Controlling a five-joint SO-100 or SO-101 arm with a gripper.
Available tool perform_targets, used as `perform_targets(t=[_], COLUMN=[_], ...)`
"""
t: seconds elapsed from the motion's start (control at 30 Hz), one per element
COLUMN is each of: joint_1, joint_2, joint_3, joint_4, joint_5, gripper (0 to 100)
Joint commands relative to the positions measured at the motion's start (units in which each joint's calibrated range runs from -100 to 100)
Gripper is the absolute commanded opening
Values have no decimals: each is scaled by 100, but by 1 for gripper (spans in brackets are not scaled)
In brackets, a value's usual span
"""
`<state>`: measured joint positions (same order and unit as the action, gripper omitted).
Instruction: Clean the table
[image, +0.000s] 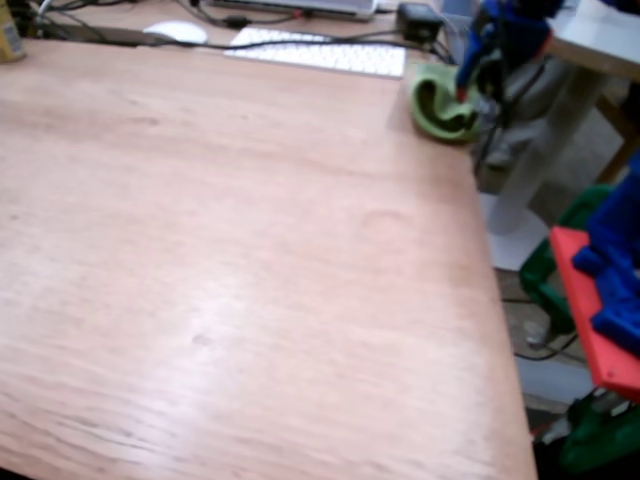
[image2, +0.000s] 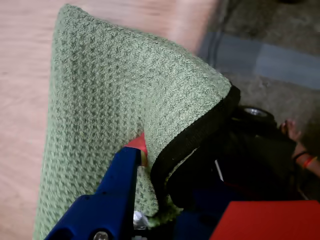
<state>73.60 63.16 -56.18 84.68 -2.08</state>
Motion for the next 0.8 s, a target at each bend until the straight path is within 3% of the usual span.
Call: perform_targets(t=[0.0, 0.07, 0.17, 0.3, 0.33, 0.37, 0.47, 0.6, 0.67, 0.77], joint_1=[575, 322, -2166, -4027, -4755, -6413, -8240, -9238, -9323, -9425], joint_2=[-81, -2166, -4764, -4996, -4996, -4987, -4704, -3435, -2097, -1102], joint_3=[35, -277, -229, -484, -664, -1117, -1617, -2825, -4288, -4382], joint_4=[177, 186, 383, 1499, 1499, 1507, 1458, 1384, 571, -389], joint_5=[220, 454, 747, 801, 806, 811, 816, 821, 904, 1104], gripper=[1, 0, 0, 0, 0, 0, 0, 0, 0, 0])
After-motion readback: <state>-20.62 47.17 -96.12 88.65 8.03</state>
